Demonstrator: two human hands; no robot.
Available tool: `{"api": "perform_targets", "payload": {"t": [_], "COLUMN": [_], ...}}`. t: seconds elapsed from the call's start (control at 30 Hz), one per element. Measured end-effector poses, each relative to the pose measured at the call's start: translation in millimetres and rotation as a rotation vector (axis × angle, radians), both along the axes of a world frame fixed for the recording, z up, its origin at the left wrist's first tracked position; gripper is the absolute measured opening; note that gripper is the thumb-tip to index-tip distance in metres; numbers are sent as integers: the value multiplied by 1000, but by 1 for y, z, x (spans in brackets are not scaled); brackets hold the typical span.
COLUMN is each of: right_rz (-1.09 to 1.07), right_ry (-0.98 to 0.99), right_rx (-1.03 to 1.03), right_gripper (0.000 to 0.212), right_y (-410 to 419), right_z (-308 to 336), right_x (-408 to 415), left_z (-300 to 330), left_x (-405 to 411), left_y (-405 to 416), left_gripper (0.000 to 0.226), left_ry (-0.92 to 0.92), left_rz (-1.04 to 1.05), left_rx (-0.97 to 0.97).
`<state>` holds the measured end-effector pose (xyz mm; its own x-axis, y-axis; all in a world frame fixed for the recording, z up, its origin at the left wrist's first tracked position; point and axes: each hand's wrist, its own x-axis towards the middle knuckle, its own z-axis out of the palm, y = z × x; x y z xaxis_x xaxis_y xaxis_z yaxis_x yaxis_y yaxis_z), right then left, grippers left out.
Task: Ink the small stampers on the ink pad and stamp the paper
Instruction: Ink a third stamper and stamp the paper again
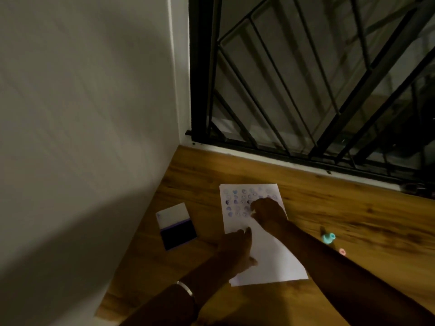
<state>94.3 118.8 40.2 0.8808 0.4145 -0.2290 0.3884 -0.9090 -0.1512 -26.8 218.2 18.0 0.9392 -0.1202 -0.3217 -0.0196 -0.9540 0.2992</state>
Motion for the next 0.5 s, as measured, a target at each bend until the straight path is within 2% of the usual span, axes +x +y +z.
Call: {"api": "perform_targets", "payload": {"t": [0.1, 0.17, 0.2, 0.27, 0.33, 0.37, 0.4, 0.5], "right_rz": [-27, -71, -67, -27, -15, -19, -20, -3], "right_ry": [-8, -50, -76, -115, -144, -153, -161, -190], "right_rx": [96, 142, 151, 156, 207, 243, 272, 308], "right_gripper": [29, 29, 29, 30, 30, 29, 29, 28], "right_y": [-12, -19, -21, -23, -21, -19, -16, -8], "right_z": [4, 7, 8, 9, 13, 15, 18, 23], "right_x": [-4, -11, -15, -24, -34, -38, -42, -52], "left_z": [0, 5, 9, 17, 27, 28, 28, 31], "left_x": [0, 4, 8, 14, 20, 23, 27, 37], "left_y": [3, 8, 11, 16, 20, 22, 24, 28], "left_gripper": [86, 74, 64, 43, 29, 24, 23, 27], "left_ry": [19, 60, 84, 161, 335, 366, 344, 245], "left_rz": [35, 118, 212, 531, 956, 1101, 1175, 1232], "left_rx": [-77, -238, -363, -718, -1234, -1470, -1619, -1671]}}
